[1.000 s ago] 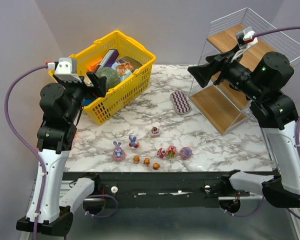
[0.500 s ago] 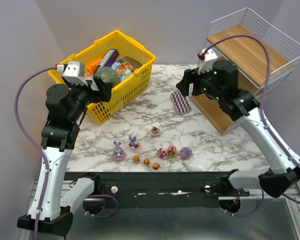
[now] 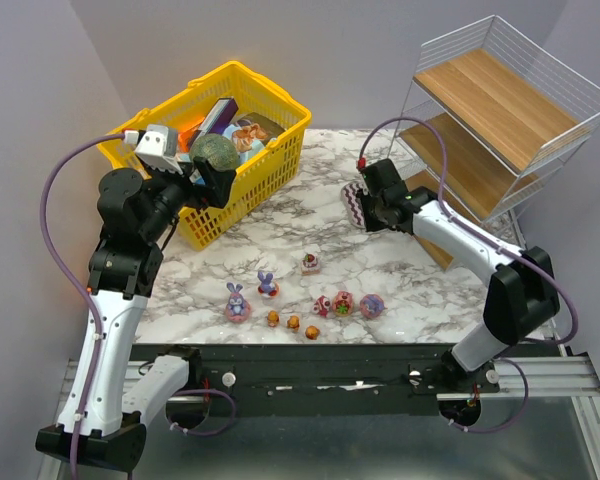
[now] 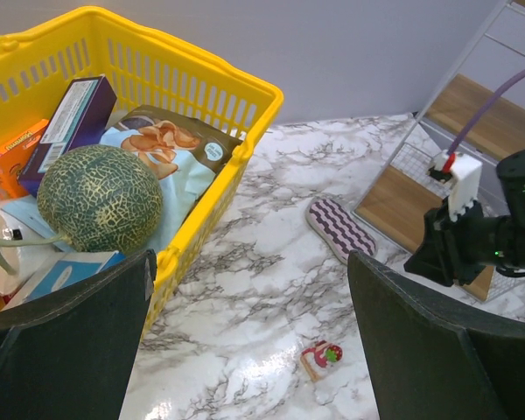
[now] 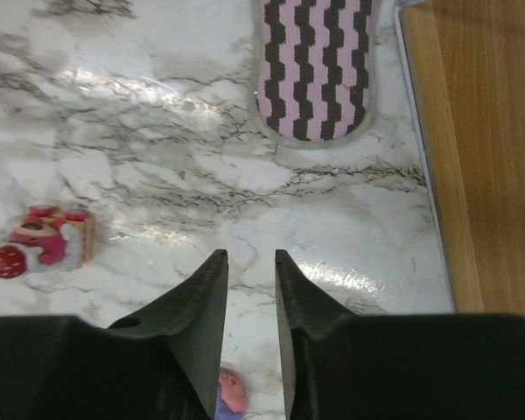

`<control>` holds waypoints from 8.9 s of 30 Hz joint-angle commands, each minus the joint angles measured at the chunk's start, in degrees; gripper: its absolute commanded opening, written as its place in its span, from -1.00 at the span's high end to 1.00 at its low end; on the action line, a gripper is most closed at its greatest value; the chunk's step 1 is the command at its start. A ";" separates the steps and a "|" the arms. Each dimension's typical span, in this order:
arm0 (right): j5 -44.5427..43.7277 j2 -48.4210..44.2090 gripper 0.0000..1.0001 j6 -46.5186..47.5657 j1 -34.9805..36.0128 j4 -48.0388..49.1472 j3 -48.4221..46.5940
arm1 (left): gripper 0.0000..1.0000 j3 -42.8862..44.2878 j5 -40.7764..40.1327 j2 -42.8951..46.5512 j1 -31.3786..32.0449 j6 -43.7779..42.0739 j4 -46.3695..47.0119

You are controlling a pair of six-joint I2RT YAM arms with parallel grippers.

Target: Place and organize the plastic toys onto the shelf

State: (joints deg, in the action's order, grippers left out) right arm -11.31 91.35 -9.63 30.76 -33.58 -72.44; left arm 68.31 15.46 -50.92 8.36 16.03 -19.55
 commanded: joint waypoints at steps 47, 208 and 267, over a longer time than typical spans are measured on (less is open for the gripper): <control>-6.01 38.85 0.92 5.24 -4.84 -3.95 -41.65 | -0.98 4.90 -7.97 -6.65 -0.10 9.14 -1.54; 27.49 -18.58 0.99 7.87 8.26 -41.47 -51.39 | -0.79 42.16 16.45 -36.18 44.46 -37.83 -16.92; 7.80 -40.90 -1.00 -2.50 8.35 -1.93 -37.15 | 1.00 60.25 12.48 -60.41 47.19 -8.04 29.82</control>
State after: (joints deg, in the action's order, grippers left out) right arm -5.28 52.71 -10.68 38.74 -41.21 -109.58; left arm 120.49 22.39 -102.54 55.59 2.20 0.30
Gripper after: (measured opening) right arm 0.998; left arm 0.433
